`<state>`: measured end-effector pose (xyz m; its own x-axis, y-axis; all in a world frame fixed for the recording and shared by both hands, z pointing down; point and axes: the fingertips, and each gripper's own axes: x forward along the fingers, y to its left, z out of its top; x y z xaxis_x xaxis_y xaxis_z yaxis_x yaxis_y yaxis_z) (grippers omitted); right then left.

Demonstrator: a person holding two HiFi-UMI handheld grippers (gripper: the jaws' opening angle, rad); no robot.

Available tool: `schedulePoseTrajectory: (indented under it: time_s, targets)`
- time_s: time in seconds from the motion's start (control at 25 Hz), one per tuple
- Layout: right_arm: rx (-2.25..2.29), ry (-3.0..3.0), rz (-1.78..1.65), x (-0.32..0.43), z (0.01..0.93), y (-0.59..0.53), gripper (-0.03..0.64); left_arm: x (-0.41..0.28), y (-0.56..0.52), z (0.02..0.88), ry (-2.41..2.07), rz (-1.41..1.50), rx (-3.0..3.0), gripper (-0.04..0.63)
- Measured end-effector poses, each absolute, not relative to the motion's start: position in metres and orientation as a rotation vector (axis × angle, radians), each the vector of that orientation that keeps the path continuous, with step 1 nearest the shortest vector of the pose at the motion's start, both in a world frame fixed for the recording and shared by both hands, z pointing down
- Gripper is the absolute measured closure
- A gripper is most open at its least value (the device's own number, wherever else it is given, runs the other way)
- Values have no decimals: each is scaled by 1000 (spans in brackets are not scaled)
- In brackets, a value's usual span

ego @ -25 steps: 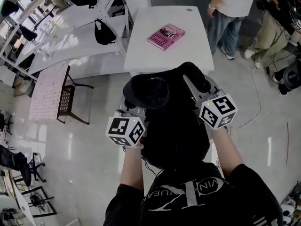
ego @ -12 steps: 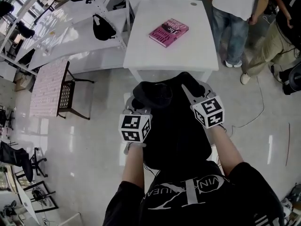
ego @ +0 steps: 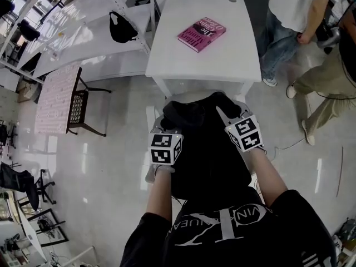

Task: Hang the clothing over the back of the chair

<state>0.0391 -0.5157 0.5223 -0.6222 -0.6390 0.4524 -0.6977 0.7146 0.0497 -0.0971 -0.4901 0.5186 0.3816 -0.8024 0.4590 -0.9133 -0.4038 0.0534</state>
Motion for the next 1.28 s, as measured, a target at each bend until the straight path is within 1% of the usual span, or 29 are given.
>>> schedulePoseTrajectory:
  time_s: [0.32, 0.68, 0.88, 1.04, 1.28]
  targets:
    - [965, -2401, 283, 46, 551, -508, 483, -92, -485, 541, -1489, 618, 2323, 532]
    - [906, -2323, 547, 53, 584, -499, 395, -87, -482, 553, -1474, 678, 2320, 532]
    - [905, -2281, 627, 60, 594, -495, 348, -86, -481, 561, -1457, 699, 2305, 532]
    - [906, -2291, 679, 63, 594, -495, 328, -86, -482, 566, -1442, 707, 2293, 532]
    - [866, -2299, 653, 58, 591, -485, 328, -82, -477, 577, -1397, 774, 2272, 531]
